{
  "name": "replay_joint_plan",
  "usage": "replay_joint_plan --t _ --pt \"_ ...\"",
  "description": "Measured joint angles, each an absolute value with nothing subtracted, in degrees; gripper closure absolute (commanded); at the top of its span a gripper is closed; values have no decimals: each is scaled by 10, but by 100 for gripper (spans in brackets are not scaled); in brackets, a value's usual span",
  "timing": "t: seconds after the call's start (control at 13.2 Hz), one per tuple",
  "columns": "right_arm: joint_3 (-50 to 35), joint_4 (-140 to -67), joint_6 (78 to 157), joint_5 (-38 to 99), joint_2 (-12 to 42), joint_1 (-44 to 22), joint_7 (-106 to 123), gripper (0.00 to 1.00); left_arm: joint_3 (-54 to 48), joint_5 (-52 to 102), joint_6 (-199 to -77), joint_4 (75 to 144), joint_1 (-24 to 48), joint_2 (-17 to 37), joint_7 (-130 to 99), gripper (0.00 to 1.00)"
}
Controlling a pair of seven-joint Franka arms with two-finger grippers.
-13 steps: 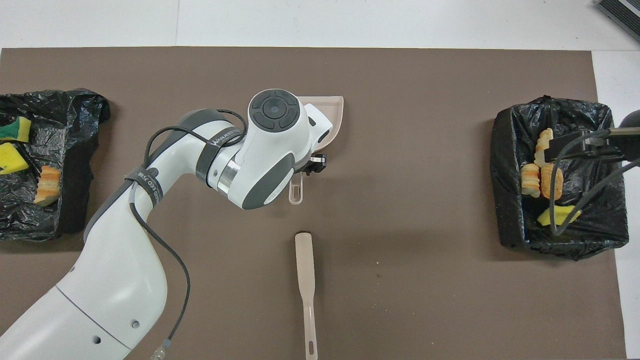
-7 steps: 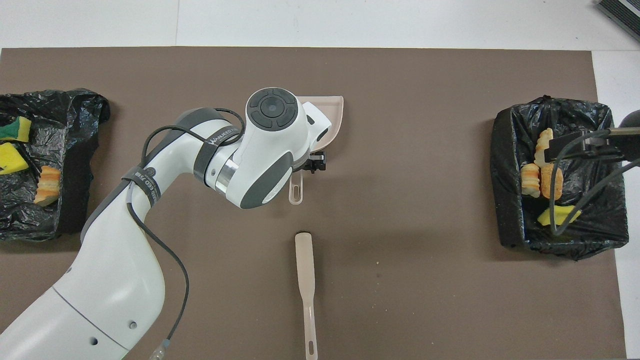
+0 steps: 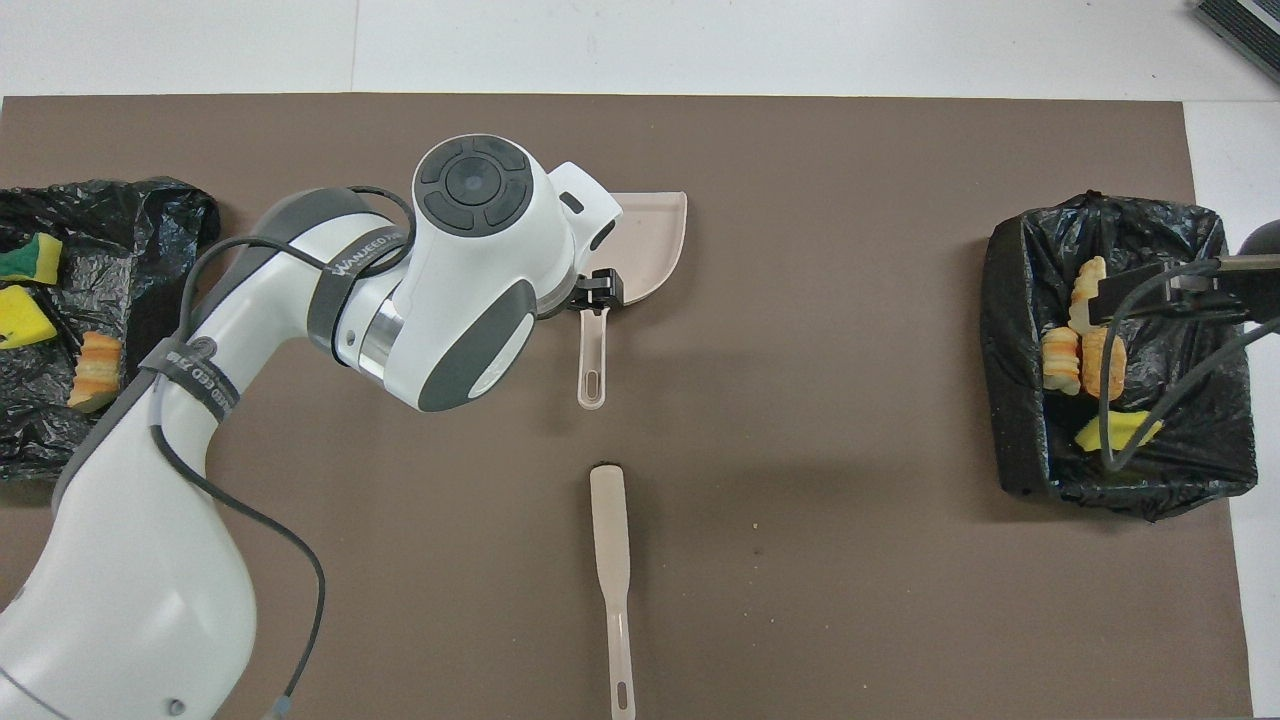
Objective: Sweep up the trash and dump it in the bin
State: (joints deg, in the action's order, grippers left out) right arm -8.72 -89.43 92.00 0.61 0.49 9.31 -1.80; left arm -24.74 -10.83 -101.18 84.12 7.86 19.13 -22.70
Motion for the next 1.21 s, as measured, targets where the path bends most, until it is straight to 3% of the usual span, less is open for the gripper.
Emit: replay_joint_plan --t 0.46,1.21 --pt "-87 -894 920 6 5 93 -18 0 -214 -65 -852 840 71 73 -201 0" --pt "-87 -894 920 6 5 93 -18 0 -86 7 -779 895 69 -53 -93 0"
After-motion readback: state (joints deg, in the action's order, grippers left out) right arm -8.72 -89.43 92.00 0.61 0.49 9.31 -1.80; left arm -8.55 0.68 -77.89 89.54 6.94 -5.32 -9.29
